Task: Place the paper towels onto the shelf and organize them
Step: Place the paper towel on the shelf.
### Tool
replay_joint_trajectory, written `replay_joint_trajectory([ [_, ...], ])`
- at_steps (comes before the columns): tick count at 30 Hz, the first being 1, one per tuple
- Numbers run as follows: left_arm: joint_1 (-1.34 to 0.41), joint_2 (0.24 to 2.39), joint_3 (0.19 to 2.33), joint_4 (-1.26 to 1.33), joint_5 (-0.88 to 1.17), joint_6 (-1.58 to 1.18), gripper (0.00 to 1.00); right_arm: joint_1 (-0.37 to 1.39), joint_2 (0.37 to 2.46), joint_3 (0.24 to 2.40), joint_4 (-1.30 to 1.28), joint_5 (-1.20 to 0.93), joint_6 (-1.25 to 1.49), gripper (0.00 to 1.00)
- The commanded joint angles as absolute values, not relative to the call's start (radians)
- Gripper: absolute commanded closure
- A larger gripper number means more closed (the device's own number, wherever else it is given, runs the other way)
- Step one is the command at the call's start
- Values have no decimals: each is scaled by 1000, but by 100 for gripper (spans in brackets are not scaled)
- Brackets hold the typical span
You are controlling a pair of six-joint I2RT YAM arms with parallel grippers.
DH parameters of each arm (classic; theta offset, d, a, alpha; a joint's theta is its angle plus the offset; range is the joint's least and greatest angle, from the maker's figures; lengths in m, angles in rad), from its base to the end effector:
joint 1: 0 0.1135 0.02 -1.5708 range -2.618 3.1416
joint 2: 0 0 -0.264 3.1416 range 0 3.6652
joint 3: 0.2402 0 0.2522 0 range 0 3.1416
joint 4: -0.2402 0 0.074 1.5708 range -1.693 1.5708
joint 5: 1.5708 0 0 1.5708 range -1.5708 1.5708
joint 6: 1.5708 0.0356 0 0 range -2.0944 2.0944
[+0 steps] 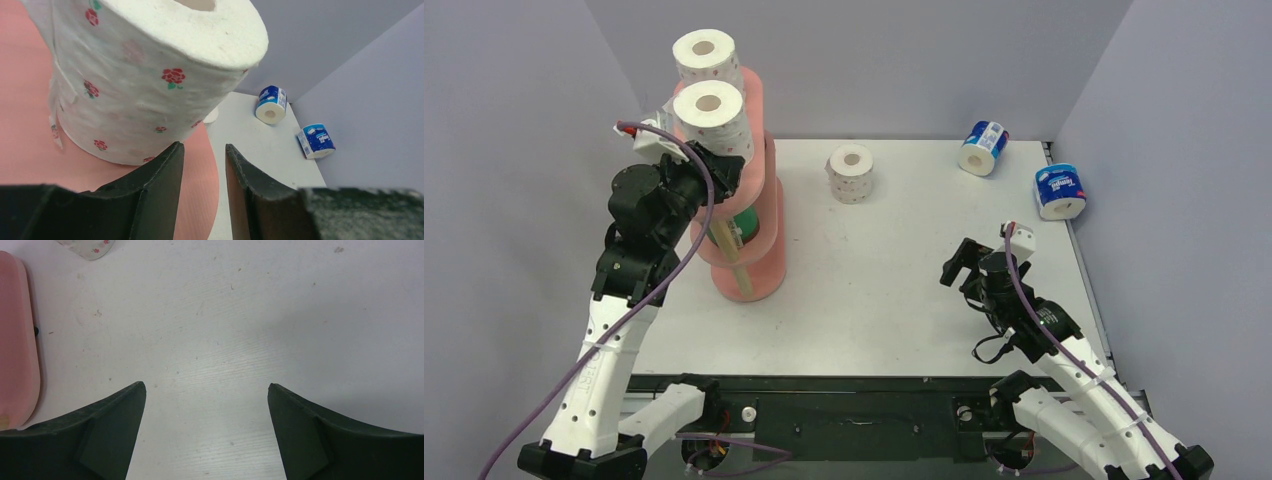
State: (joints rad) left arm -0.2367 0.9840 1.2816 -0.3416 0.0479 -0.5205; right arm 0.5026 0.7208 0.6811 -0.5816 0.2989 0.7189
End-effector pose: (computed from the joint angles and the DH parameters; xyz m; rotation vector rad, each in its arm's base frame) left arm 0.1939 -0.0485 0.4577 -0.1959 1.6390 -0.6204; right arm 0.1423 0.0663 0.2751 0.4027 2.1473 0.3733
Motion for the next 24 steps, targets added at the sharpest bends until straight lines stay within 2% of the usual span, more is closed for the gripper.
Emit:
replay_joint_trajectory([
  [1, -241, 992, 1269, -258, -31, -534, 66, 494, 718, 674, -552, 329, 713, 13],
  [24, -211, 1066, 1310, -266, -205, -530, 65, 490, 719, 669, -551, 350, 698, 13],
])
